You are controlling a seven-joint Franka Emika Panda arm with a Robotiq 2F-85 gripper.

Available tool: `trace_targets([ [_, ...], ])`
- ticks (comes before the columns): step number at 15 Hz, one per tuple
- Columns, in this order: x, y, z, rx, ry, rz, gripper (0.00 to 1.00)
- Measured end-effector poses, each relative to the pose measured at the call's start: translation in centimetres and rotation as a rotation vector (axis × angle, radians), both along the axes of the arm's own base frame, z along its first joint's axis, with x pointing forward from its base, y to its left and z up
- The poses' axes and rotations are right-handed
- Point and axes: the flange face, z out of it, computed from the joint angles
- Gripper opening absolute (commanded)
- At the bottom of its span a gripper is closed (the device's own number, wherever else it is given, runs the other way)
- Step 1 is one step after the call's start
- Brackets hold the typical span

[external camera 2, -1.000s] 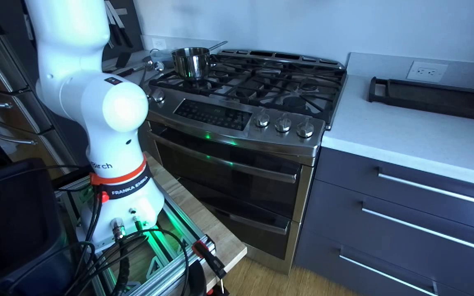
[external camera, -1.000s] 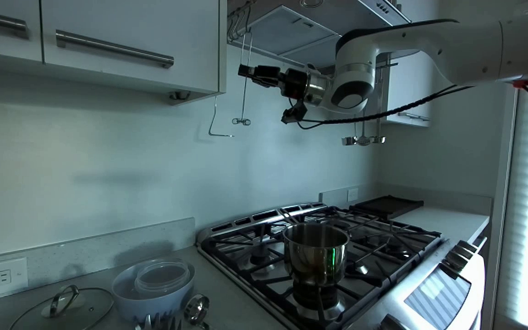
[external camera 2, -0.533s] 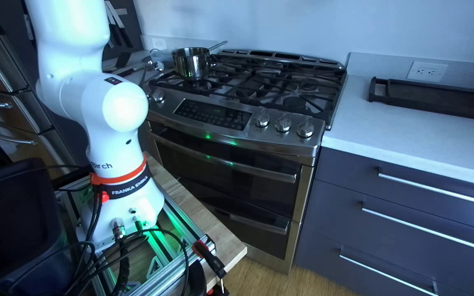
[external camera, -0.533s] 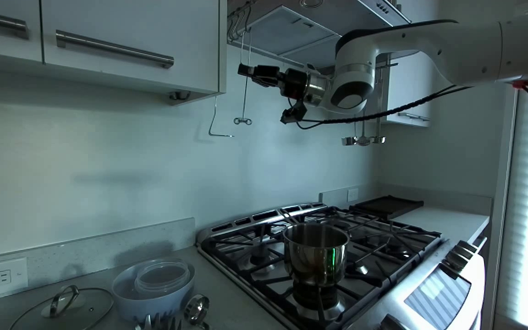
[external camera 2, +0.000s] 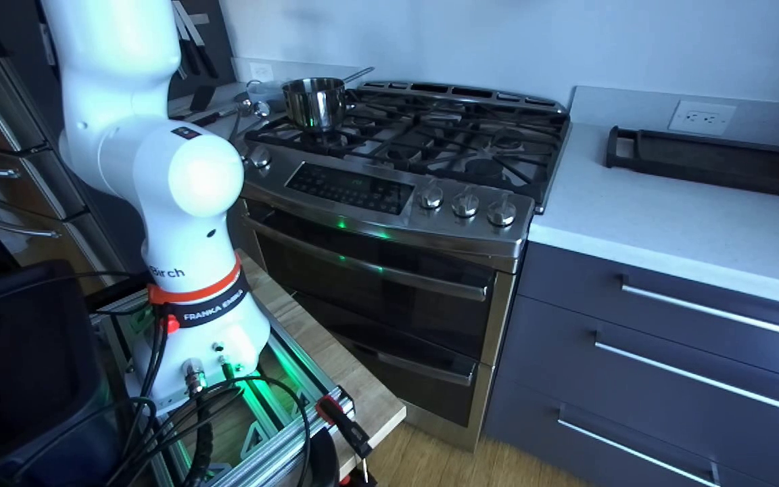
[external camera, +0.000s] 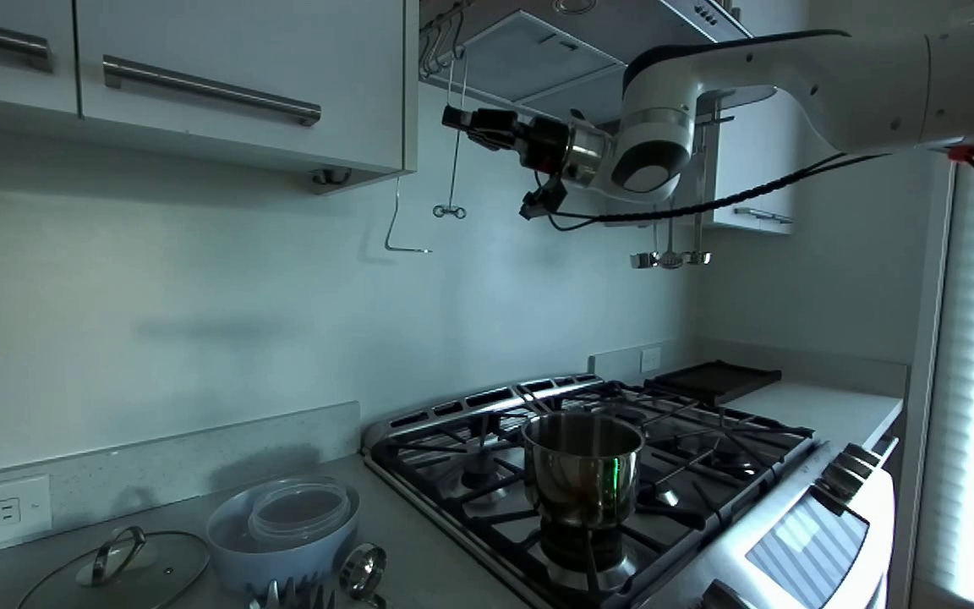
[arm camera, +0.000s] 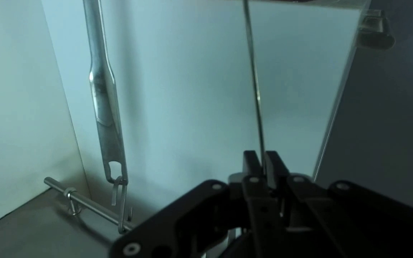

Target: Put one metal object in the pot

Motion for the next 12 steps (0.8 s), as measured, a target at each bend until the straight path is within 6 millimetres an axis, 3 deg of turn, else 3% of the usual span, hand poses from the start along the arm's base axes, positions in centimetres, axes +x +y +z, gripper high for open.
trace_targets([
  [12,1.0,-1.4,0.3,0.013,0.052,-0.128,0.02],
])
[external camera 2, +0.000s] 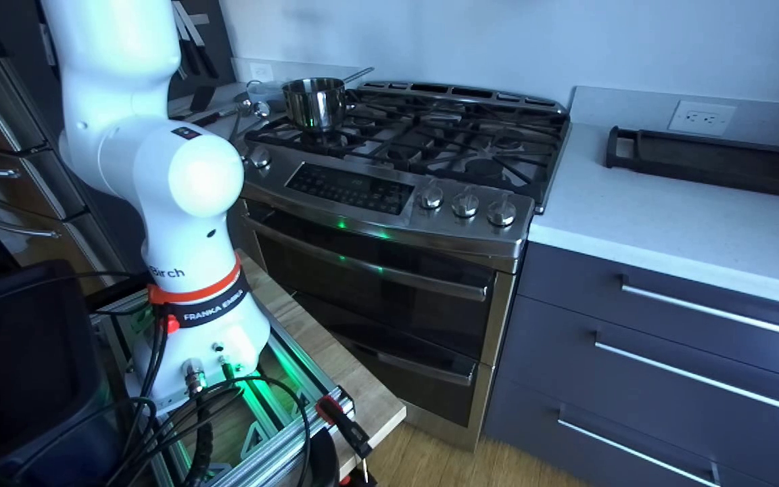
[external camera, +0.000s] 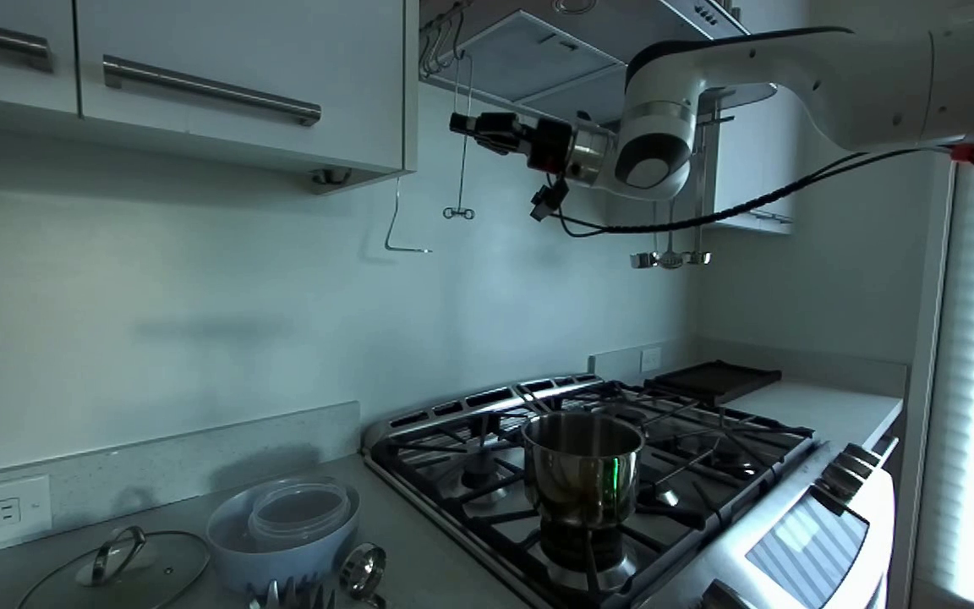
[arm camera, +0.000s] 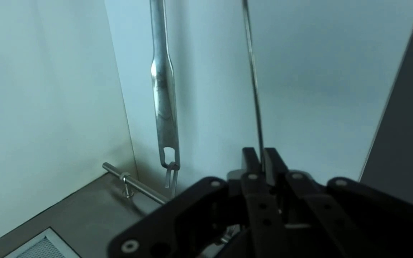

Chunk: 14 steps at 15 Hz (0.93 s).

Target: Put one metal object in the pot

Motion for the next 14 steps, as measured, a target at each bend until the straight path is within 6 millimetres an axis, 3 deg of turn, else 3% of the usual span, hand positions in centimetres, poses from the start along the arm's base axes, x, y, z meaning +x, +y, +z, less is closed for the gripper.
trace_targets([
  [6,-0.5,-0.8,0.1,-0.041,0.041,-0.022,0.02],
  [14,-3.2,-2.0,0.3,-0.101,0.127,-0.011,0.02],
])
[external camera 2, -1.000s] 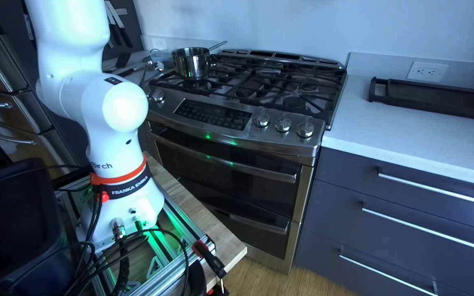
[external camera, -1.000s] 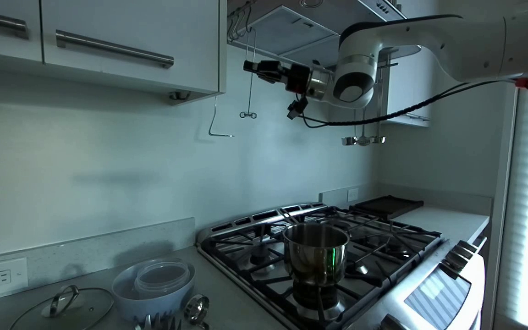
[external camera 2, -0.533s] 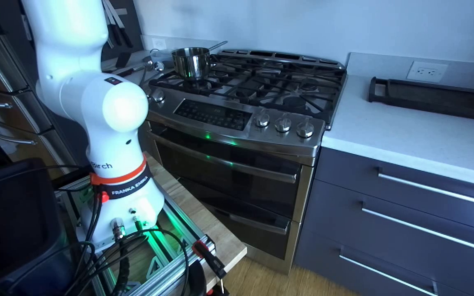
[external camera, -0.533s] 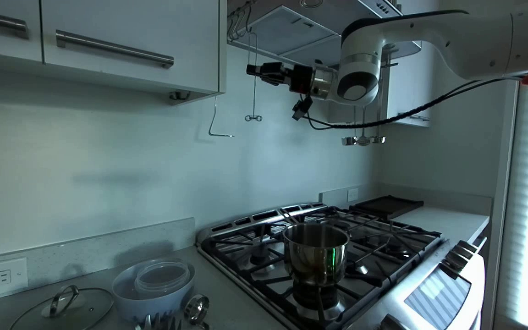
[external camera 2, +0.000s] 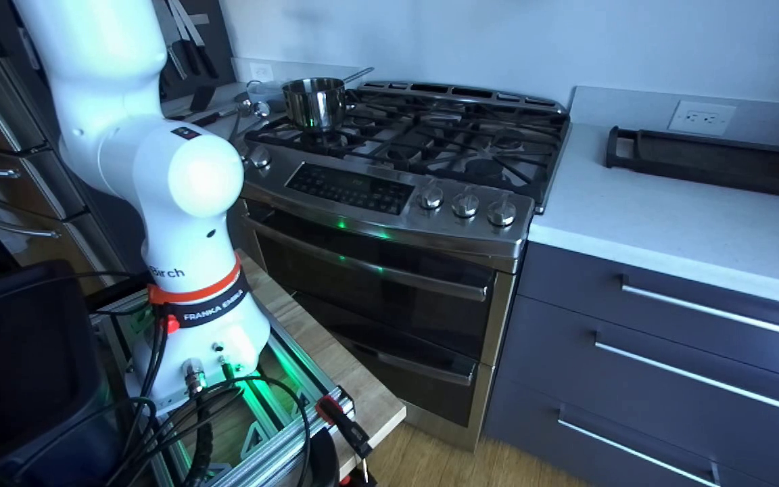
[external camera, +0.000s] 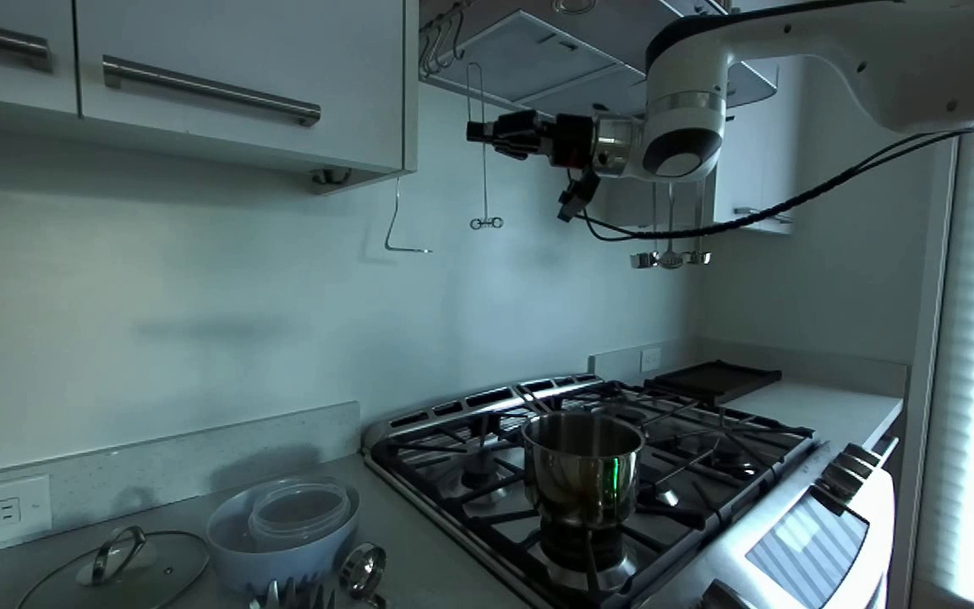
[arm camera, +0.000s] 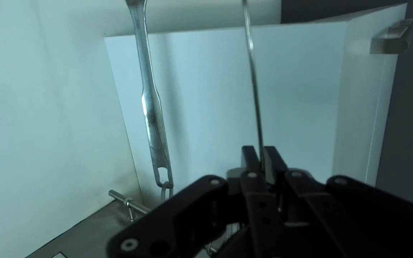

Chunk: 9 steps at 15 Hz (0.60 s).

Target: Put one metal object in the pot

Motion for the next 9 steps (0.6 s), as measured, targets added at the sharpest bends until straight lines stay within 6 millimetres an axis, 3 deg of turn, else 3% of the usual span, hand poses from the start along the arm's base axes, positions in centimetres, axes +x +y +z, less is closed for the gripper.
trace_targets([
  [9,-2.7,-2.9,-1.8,0.012,0.105,-0.04,0.02],
])
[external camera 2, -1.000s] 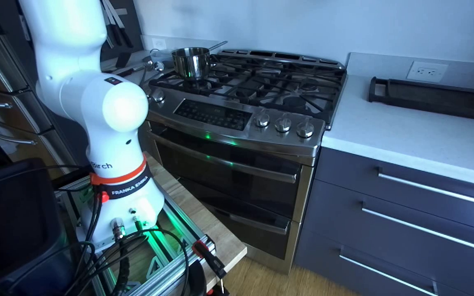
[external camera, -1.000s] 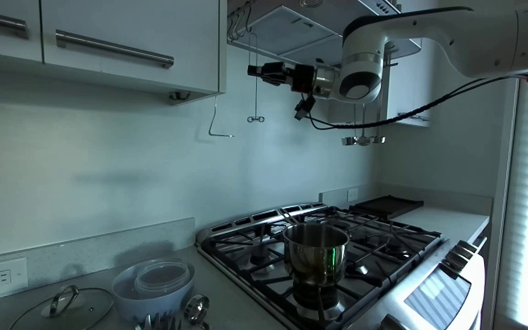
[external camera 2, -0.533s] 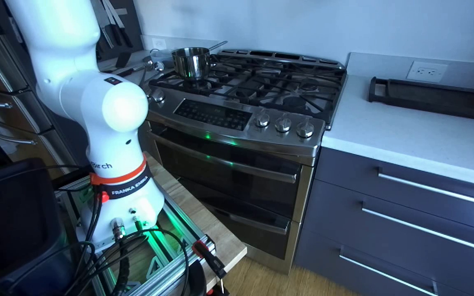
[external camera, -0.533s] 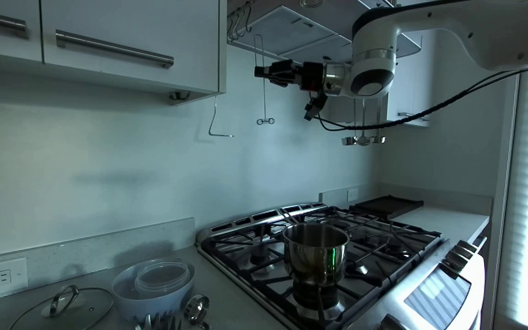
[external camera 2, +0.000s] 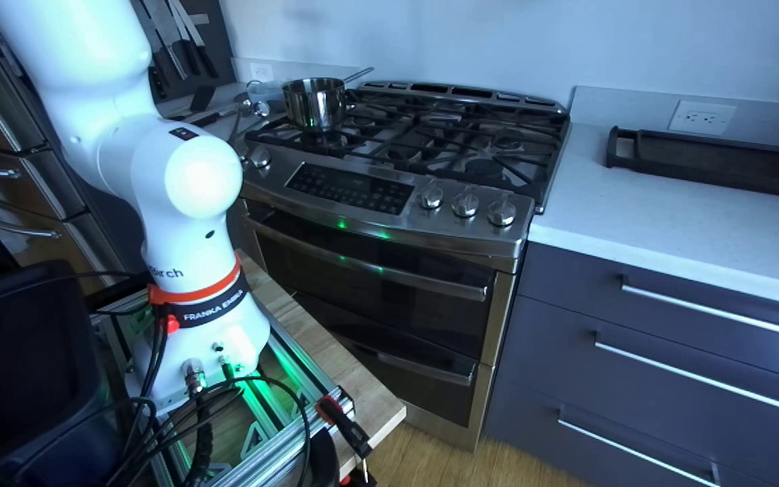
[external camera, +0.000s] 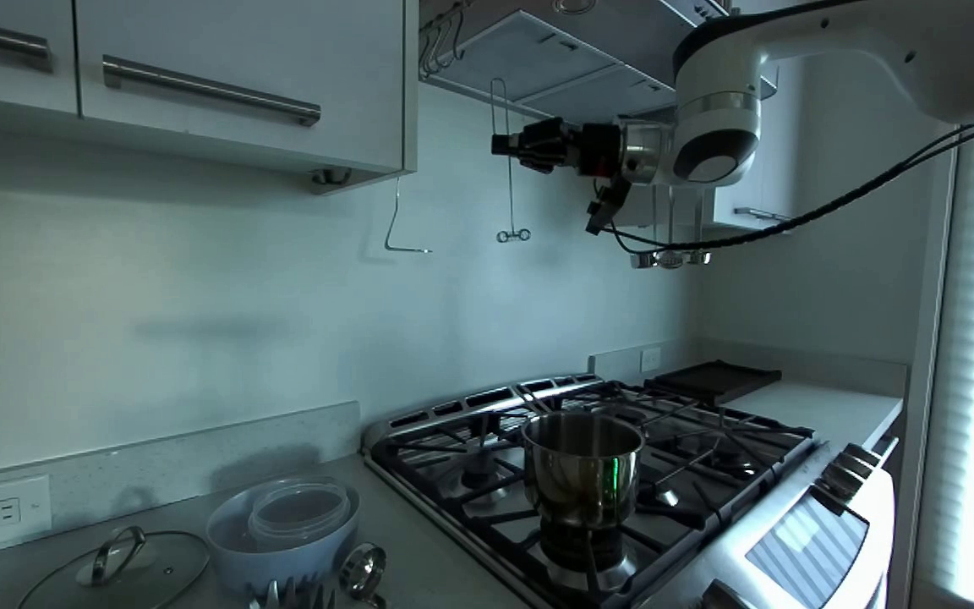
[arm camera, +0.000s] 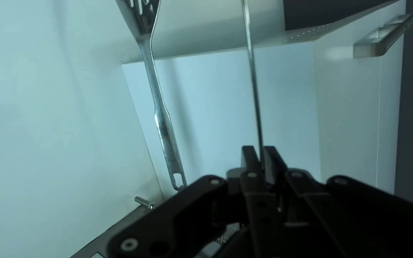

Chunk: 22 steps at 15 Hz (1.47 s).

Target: Put one metal object in the pot

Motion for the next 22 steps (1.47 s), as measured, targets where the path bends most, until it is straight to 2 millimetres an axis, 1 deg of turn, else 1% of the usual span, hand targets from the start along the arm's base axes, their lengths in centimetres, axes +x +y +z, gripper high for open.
trace_targets([
  [2,-0.5,0.0,-1.0,0.003,0.025,0.001,0.02],
  [6,-1.7,0.1,-3.9,-0.013,0.08,0.01,0.02],
  [9,-3.0,-0.2,-5.9,-0.027,0.097,0.026,0.02],
  [11,-4.0,-0.9,-7.3,-0.027,0.094,0.038,0.02],
  [15,-5.9,-3.1,-9.8,-0.011,0.055,0.06,0.02],
  [18,-7.1,-4.7,-12.2,-0.013,0.046,0.072,0.02],
  [19,-7.3,-5.1,-13.0,-0.017,0.05,0.075,0.09],
  [20,-7.4,-5.3,-13.3,-0.021,0.054,0.073,0.09],
  [22,-7.3,-5.2,-13.1,-0.02,0.05,0.073,0.09],
])
